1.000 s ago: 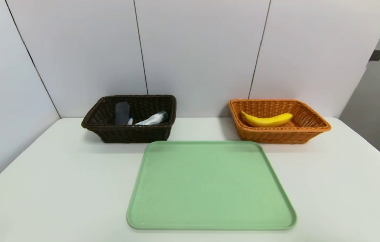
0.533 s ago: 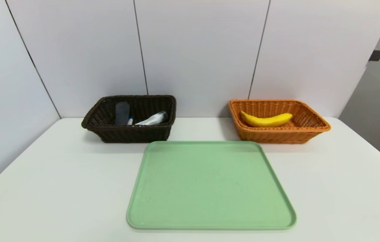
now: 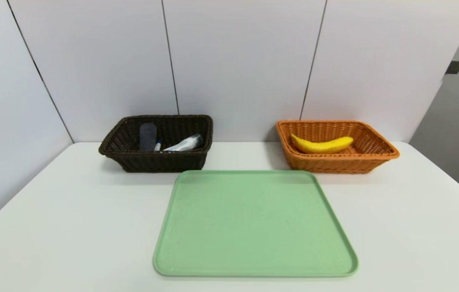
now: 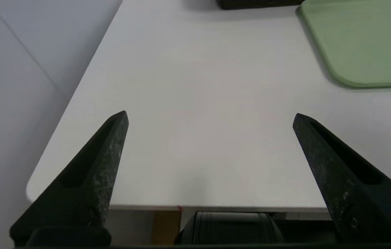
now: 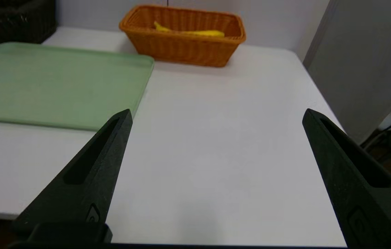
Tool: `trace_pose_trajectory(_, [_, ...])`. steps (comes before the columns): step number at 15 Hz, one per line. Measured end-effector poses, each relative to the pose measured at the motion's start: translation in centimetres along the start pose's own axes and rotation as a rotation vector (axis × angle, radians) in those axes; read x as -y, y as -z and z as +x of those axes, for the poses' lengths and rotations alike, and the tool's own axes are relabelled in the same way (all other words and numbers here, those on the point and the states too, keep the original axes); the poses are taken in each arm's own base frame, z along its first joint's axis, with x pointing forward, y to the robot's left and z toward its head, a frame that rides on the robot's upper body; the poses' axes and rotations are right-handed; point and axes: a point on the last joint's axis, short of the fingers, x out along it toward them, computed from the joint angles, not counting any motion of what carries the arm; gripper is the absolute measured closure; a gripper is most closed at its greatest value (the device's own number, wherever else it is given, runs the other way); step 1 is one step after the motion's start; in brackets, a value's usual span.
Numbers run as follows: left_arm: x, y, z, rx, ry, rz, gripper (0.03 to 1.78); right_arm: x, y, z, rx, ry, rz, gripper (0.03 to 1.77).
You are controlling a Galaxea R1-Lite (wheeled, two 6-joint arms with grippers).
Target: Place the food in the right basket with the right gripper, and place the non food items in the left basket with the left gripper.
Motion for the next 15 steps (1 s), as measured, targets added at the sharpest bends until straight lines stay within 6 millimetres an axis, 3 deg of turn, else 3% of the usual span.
trace_pose_trajectory(4, [0.3,0.1,1.9,0.143,0.060,-0.002,0.12,-0.1,1.1,2.2,0.132,0.016,0.006,0.10])
trace_pose_trajectory(6, [0.4,0.4,3.3,0.215,0.058,-0.001,0.12,-0.2,2.9,4.5,0.201,0.021,-0.007,0.10])
trace_pose_trajectory(8, [0.6,1.6,5.1,0.261,0.054,0.019,0.12,-0.4,4.8,6.1,0.282,0.030,-0.030,0.10])
trace_pose_trajectory(10, [0.8,3.6,7.1,0.294,0.051,0.068,0.12,-0.4,5.4,6.5,0.343,0.054,-0.043,0.09])
trace_pose_trajectory(12, [1.0,4.6,7.9,0.328,0.052,0.087,0.12,-0.5,6.6,6.9,0.248,0.054,-0.023,0.09])
trace_pose_trajectory(15, [1.1,6.8,8.6,0.143,0.075,0.016,0.12,-0.8,9.2,7.3,0.009,0.004,0.035,0.09])
